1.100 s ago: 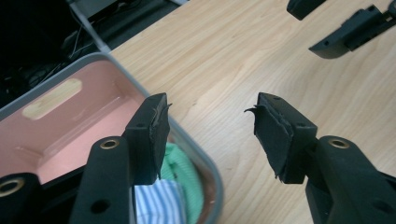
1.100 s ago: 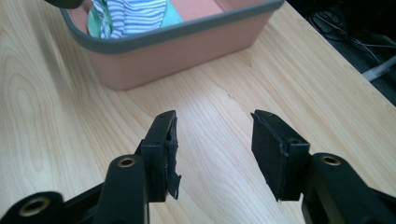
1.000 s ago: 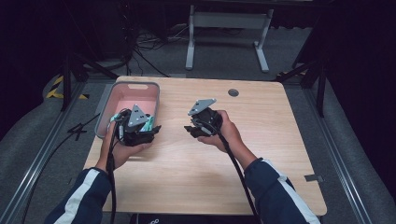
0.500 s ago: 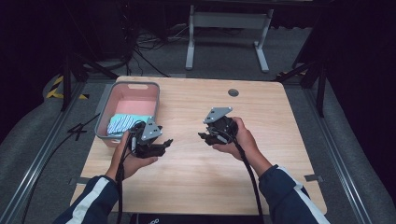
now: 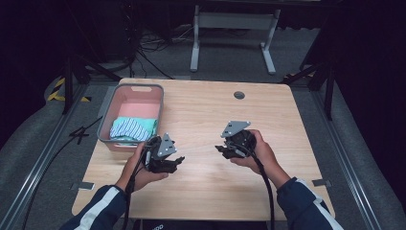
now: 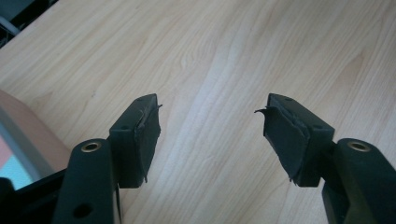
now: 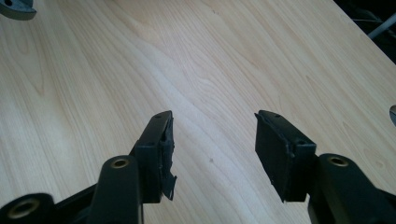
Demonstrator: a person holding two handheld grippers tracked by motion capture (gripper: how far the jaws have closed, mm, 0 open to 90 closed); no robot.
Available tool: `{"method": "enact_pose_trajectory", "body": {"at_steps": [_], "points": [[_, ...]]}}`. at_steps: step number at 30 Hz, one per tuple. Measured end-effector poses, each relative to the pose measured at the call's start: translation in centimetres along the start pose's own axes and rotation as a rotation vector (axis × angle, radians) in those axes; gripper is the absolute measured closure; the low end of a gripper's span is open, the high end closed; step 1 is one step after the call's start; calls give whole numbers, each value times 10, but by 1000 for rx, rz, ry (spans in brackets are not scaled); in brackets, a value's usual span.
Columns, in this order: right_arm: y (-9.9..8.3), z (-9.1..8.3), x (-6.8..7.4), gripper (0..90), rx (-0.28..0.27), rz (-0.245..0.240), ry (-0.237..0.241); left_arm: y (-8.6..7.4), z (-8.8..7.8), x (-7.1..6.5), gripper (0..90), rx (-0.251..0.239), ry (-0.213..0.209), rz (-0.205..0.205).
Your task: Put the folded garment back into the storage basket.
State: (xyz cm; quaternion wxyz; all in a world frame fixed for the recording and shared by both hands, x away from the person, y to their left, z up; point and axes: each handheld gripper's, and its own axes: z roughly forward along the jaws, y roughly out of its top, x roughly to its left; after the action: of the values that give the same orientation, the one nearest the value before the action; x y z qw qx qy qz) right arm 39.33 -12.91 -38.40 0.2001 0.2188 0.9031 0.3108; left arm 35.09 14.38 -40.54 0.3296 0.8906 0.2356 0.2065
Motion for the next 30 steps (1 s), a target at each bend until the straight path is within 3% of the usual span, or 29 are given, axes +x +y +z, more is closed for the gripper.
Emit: {"method": "enact_pose_trajectory", "body": {"at_steps": [8,23,24,26,30], "points": [[-29,-4,1,440,2,6,12,-9,16,-8,340,46,-48,6],[-90,-15,-7,355,-32,102,-17,-22,31,-19,218,70,-134,-6],[-97,-16,-8,348,-29,115,-19,-25,31,-19,210,68,-164,-10],[-105,-17,-9,342,-28,121,-23,-28,33,-20,179,70,-181,-9],[-118,-19,-11,334,-25,152,-22,-32,35,-24,185,69,-186,3]]}}
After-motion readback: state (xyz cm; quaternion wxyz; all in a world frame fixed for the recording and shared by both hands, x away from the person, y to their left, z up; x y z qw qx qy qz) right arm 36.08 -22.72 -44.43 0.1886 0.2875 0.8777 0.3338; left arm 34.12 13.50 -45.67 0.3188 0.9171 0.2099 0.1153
